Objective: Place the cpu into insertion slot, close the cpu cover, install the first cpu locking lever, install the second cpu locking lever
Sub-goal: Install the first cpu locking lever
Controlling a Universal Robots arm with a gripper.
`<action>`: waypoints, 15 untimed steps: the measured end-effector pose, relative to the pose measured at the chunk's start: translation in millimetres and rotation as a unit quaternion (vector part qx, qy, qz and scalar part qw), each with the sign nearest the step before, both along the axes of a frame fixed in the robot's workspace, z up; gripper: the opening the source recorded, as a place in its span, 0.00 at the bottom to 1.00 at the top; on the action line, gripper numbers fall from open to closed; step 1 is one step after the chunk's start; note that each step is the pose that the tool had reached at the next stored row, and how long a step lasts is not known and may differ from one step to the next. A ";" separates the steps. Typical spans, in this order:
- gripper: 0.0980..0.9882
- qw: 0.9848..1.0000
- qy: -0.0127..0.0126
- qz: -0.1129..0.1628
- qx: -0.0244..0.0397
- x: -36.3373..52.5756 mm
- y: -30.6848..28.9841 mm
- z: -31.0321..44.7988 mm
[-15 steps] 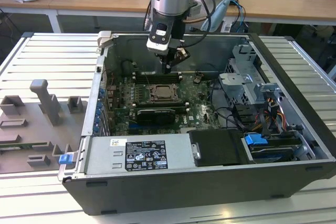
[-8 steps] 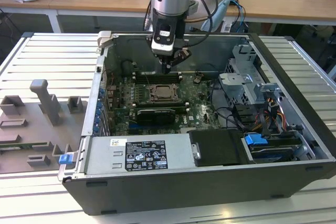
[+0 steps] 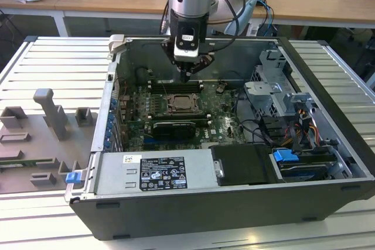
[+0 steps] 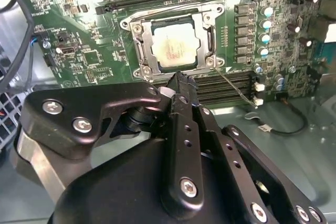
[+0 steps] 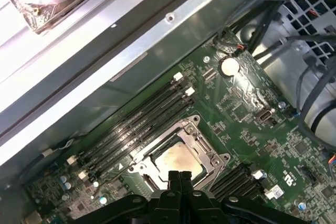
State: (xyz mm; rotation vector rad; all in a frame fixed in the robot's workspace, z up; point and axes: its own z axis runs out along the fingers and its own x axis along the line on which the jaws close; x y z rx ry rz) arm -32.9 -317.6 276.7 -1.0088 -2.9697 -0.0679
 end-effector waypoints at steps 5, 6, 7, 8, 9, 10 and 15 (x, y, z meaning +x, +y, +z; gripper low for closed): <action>0.01 0.999 0.000 0.037 0.000 0.0 0.0 0.0; 0.01 0.999 0.000 0.043 0.000 0.0 0.0 0.0; 0.01 0.999 0.000 0.049 0.000 0.0 0.0 0.0; 0.01 0.998 0.000 0.059 0.000 0.0 0.0 0.0; 0.01 0.998 0.000 0.070 0.000 0.0 0.0 0.0; 0.01 0.997 0.000 0.076 0.000 0.0 0.0 0.0; 0.01 0.992 0.000 0.124 0.000 0.0 0.0 -0.1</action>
